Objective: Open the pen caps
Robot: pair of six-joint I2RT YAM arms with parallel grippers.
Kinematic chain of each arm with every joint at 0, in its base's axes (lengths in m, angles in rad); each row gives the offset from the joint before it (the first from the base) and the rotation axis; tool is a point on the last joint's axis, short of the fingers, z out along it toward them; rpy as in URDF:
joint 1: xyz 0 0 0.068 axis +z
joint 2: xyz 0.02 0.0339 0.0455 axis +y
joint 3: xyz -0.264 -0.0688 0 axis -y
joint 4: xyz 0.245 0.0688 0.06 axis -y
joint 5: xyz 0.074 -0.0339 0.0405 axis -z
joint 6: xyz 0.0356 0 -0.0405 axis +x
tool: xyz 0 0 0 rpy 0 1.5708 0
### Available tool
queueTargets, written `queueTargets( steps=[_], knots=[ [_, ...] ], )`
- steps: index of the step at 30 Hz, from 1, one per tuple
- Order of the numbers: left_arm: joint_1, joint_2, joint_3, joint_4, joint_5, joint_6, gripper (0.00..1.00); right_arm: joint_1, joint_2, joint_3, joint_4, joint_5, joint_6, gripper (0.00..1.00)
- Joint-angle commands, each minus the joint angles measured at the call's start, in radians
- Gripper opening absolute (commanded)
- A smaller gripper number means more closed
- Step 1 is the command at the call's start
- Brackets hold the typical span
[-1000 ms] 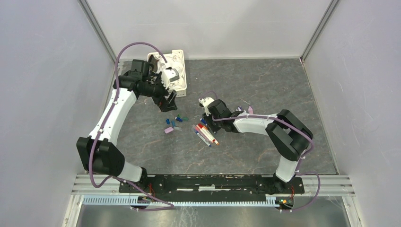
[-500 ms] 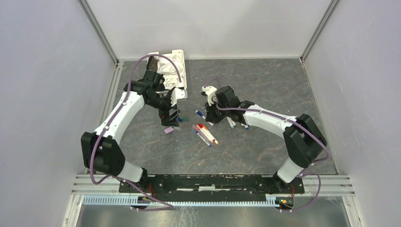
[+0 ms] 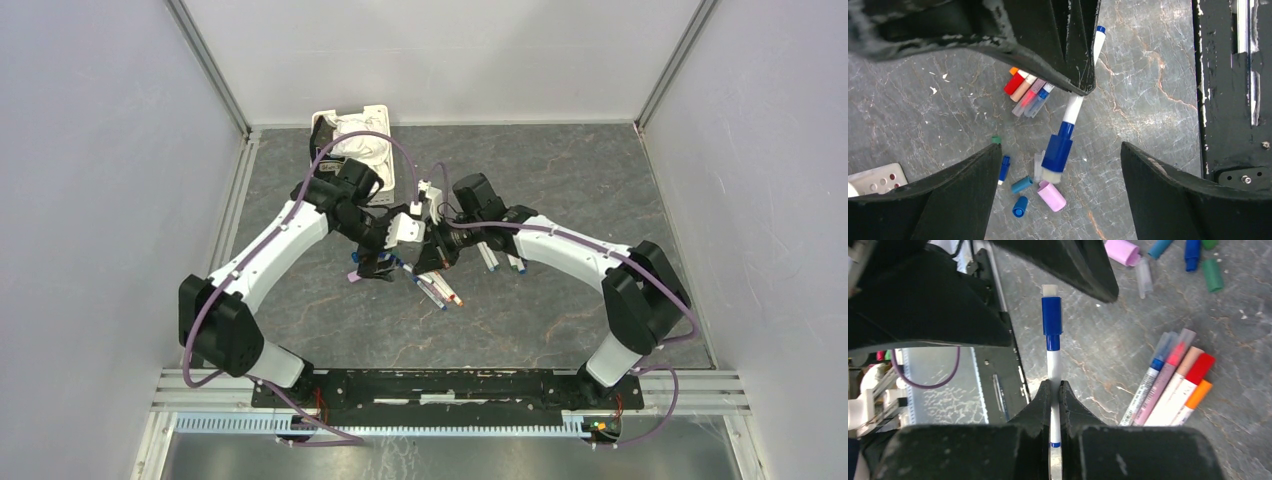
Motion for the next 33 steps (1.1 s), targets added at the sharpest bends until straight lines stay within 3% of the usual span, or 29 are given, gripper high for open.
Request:
queueTargets(
  steps=[1,7,9,12,13,15,18,20,21,26,33],
  knots=[
    [-0.029,0.000,-0.018,0.012,-0.026,0.060,0.89,0.002,0.019,0.057,0.058,-0.120,0.055,0.00],
    [-0.042,-0.011,-0.039,0.018,-0.051,0.072,0.60,0.001,0.032,0.053,0.100,-0.151,0.096,0.00],
    [-0.043,-0.019,-0.046,0.028,-0.054,0.076,0.45,0.001,0.033,0.052,0.110,-0.156,0.106,0.00],
    [-0.049,-0.032,-0.055,0.043,-0.067,0.077,0.10,0.002,0.036,0.054,0.114,-0.155,0.113,0.00],
    [-0.052,-0.036,-0.057,0.051,-0.071,0.075,0.03,0.000,0.042,0.056,0.115,-0.149,0.125,0.07],
    [-0.057,-0.045,-0.058,0.056,-0.078,0.073,0.02,0.008,0.059,0.061,0.127,-0.154,0.145,0.25],
    [-0.060,-0.059,-0.058,0.056,-0.077,0.077,0.02,0.032,0.103,0.095,0.117,-0.174,0.152,0.36],
    [-0.060,-0.065,-0.061,0.058,-0.078,0.081,0.02,0.044,0.131,0.117,0.120,-0.185,0.162,0.37],
    [-0.060,-0.067,-0.062,0.058,-0.079,0.084,0.02,0.047,0.141,0.125,0.119,-0.186,0.165,0.35],
    [-0.060,-0.070,-0.075,0.050,-0.118,0.122,0.02,0.034,0.129,0.105,0.110,-0.158,0.164,0.00],
    [-0.001,-0.052,-0.074,0.046,-0.254,0.250,0.02,-0.036,0.031,-0.036,-0.015,-0.112,0.037,0.00]
  ],
)
